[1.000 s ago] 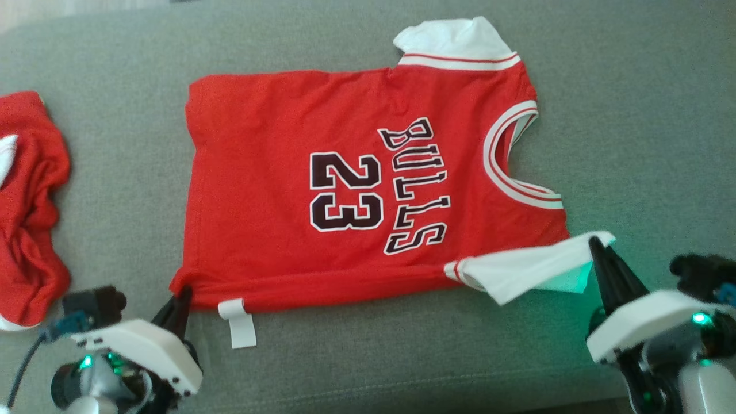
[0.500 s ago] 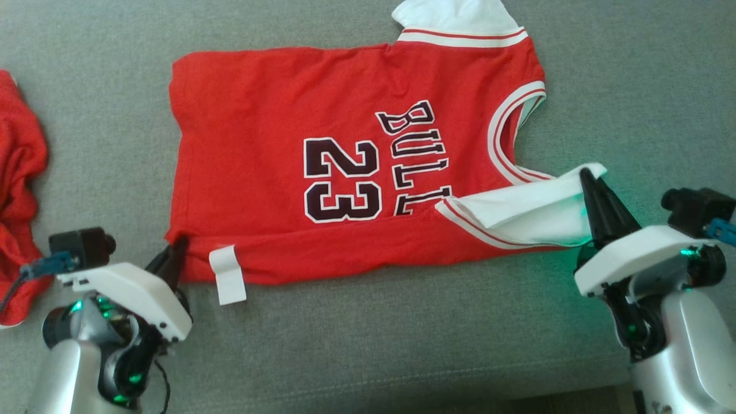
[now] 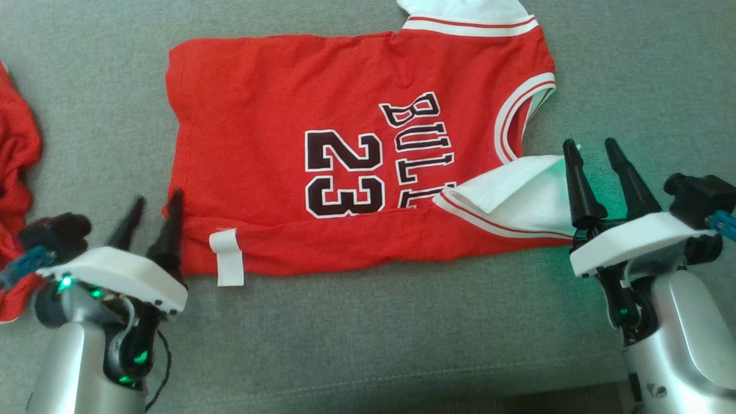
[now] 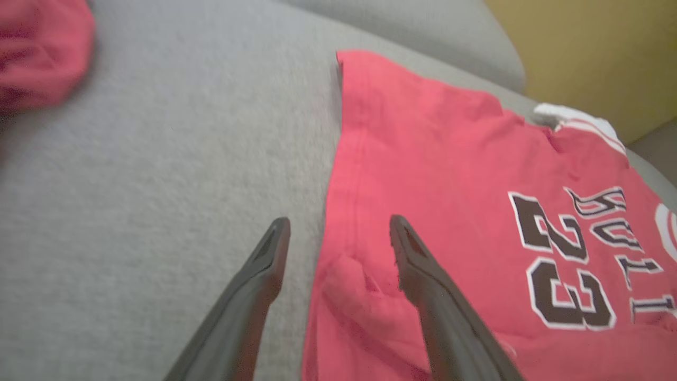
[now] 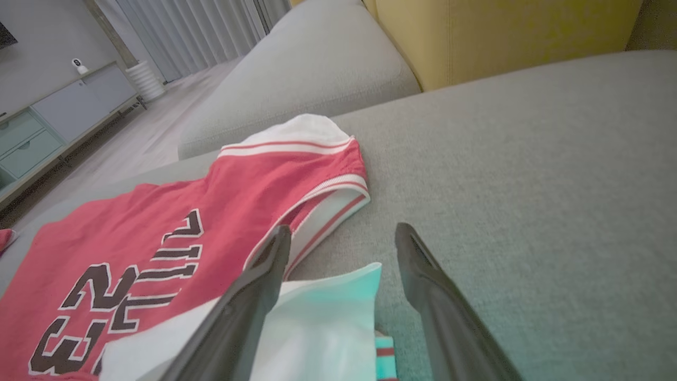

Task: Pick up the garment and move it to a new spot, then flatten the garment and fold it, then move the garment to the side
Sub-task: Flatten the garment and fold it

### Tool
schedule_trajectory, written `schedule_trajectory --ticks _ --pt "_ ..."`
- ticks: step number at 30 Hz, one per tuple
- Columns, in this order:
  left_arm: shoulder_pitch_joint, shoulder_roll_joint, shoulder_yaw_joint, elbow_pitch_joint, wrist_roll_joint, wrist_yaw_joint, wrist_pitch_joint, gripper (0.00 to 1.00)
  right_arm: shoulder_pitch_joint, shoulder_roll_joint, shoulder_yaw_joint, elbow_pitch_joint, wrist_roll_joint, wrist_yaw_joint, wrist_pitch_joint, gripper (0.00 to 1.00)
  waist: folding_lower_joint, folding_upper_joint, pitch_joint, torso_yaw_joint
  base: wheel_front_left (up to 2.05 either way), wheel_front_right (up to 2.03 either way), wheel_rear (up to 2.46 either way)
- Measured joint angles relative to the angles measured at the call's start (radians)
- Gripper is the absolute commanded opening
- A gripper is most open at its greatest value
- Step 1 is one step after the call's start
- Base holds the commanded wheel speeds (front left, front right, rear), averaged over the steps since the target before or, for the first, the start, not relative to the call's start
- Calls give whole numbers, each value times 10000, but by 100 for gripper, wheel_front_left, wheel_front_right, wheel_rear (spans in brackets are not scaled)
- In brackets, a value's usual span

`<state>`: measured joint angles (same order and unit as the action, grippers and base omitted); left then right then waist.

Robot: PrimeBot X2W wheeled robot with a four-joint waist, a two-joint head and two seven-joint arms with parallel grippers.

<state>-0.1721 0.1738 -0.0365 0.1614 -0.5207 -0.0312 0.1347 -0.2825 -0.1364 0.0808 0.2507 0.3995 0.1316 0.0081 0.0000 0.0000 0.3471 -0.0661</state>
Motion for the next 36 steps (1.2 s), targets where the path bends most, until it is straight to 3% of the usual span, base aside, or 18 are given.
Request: schedule_trajectory --ticks 6,11,22,36 --pt "81 -209 -98 -408 1338 518 -2447 100 181 -96 -142 -798 -999 0 -1327 100 0 0 -84 123 0 0 0" --pt "639 -314 -245 -732 2029 832 -3442 100 1087 -58 -313 -1540 -1494 0 -1666 100 0 0 -369 134 0 0 0" --pt "2026 -481 -608 -1068 2441 1030 -3741 100 2571 52 -215 -2650 -1720 0 -1384 100 0 0 -1002 5 0 0 0" --pt "2262 -468 -763 -903 2431 1030 -3639 100 2764 67 -121 -3118 -1708 0 -1039 100 0 0 -1124 -6 0 0 0"
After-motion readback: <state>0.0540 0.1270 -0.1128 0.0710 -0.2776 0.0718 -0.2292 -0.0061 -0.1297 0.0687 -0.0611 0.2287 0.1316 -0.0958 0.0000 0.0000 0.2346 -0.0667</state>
